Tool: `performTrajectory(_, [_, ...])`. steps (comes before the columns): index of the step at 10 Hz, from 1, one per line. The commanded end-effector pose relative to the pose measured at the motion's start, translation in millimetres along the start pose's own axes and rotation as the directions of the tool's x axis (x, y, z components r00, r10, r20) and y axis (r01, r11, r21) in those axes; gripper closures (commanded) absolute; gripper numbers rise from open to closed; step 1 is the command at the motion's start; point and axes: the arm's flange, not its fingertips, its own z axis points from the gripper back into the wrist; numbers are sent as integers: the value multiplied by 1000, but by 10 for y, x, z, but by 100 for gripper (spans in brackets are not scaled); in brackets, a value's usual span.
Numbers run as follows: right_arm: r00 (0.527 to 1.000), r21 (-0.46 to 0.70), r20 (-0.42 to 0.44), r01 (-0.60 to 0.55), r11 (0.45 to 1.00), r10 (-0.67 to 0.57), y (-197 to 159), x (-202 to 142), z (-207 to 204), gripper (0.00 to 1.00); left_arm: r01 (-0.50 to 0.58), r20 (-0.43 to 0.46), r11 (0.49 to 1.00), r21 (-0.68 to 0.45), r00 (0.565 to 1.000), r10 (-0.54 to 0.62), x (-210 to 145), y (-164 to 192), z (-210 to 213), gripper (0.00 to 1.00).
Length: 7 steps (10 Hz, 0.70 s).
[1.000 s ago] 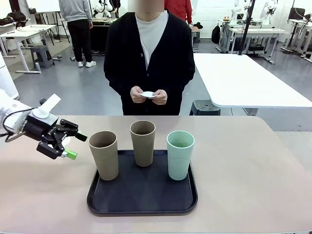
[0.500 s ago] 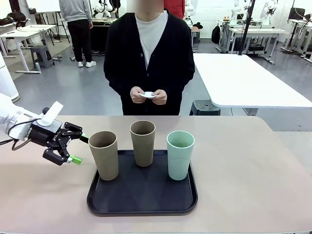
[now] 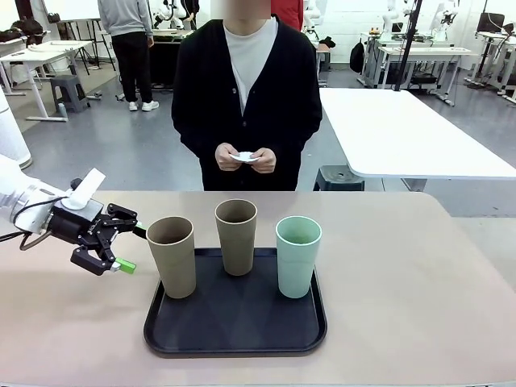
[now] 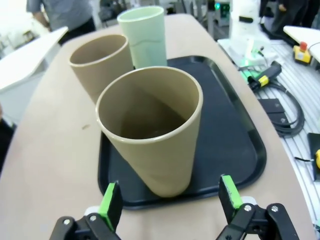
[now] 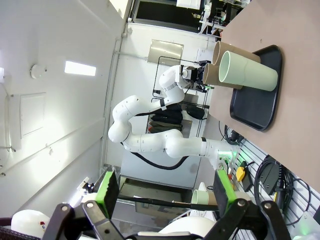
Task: Place coasters on the table and set cups on them.
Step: Pick up one Reusable plastic cup and place it on a coaster set by the human.
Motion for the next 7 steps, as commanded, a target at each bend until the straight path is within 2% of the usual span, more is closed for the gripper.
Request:
performTrajectory(1, [1000,6,5,-5,1000,5,1,-6,15,0,18,35,997,-72,999,-15,-108,87,12,0])
performTrajectory(4, [1000,6,5,-5,1000,5,1,-6,15,0,30,199,993,-116,980,-7,-427,302,198,0])
performTrajectory(7, [1000,6,5,-5,1000,5,1,-6,15,0,67,277,990,-121,960,-31,-667,347,148,0])
